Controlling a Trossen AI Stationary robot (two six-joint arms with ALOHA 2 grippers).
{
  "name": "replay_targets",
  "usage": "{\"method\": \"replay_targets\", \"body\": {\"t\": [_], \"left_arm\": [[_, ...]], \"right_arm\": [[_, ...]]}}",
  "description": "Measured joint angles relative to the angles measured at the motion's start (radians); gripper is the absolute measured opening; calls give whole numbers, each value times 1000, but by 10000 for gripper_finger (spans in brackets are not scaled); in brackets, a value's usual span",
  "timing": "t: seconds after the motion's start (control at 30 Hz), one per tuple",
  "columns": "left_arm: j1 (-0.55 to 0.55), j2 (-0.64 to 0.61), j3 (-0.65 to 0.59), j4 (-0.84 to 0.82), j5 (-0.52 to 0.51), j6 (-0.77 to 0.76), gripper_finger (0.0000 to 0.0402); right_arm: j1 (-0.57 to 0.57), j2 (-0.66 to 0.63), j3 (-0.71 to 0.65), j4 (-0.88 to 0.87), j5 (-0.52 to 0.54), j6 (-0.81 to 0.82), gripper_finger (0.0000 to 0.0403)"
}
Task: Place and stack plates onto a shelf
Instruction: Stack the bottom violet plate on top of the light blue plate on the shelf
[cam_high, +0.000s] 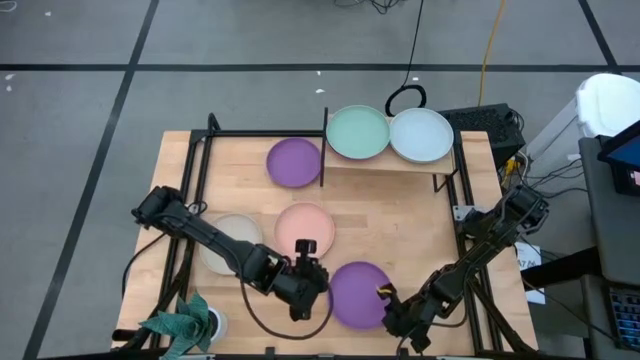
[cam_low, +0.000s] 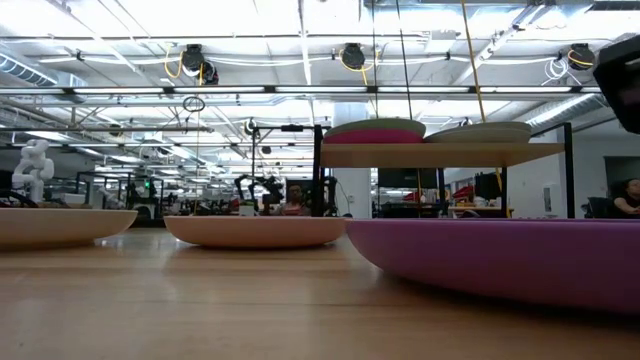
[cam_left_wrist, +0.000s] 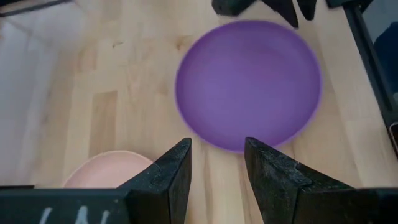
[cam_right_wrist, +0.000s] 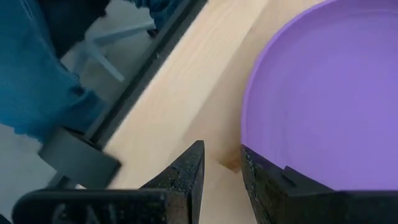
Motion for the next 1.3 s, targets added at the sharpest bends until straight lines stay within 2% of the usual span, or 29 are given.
{"method": "replay_targets", "body": {"t": [0.23,0.43,0.53,0.8,1.17,1.3], "left_arm": [[-3,0,-121,81,0,-22,154],[-4,0,-175,87,1,-57,154],[-4,0,-185,87,1,-58,154],[-4,0,-185,88,1,-59,154],[-4,0,-185,89,1,-76,154],[-4,0,-185,89,1,-77,154]], "right_arm": [[0,0,0,-92,96,-35,87],[-2,1,0,-126,100,-87,85],[-3,1,0,-130,100,-106,73],[-10,1,0,-148,104,-126,6],[-10,1,0,-147,106,-86,2],[-10,-10,11,-183,142,-53,1]]}}
